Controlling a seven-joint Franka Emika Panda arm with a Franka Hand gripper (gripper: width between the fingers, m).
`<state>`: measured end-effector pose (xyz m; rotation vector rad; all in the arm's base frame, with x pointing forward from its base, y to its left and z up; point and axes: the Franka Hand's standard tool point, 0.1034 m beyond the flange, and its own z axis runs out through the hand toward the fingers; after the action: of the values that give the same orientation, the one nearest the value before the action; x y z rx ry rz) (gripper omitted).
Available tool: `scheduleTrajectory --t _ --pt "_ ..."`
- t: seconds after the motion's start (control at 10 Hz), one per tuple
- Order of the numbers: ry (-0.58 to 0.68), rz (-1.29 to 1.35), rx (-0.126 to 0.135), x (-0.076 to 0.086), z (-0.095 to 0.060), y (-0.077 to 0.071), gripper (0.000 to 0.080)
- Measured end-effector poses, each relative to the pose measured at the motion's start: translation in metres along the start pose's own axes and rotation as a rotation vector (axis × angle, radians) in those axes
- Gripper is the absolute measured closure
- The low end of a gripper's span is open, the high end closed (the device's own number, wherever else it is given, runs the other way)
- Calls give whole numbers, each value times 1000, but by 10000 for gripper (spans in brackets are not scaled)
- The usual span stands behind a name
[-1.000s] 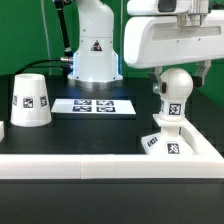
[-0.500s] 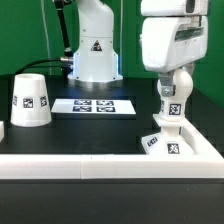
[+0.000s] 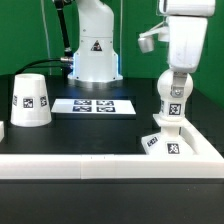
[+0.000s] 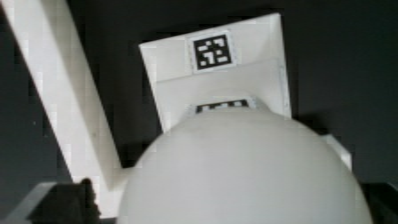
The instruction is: Assemble lamp
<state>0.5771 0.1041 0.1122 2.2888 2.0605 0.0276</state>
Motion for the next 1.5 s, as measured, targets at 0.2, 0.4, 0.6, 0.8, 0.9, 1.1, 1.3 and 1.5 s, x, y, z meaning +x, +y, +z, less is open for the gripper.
scheduleTrajectory --t 0.2,0.4,0.6,0.8,0.9,1.1,1.3,1.5 --pt "-15 -74 -5 -1 0 0 101" --pt "-26 -104 -7 -1 1 0 101" --pt "-26 -98 -6 -1 2 0 222" --pt "-26 -97 -6 -2 2 0 222" --pt "-26 -83 -6 -2 2 0 222" --pt "-25 77 -4 -7 2 1 222" --pt "-25 286 -6 -9 2 2 220" --pt "-17 503 -5 -10 2 2 220"
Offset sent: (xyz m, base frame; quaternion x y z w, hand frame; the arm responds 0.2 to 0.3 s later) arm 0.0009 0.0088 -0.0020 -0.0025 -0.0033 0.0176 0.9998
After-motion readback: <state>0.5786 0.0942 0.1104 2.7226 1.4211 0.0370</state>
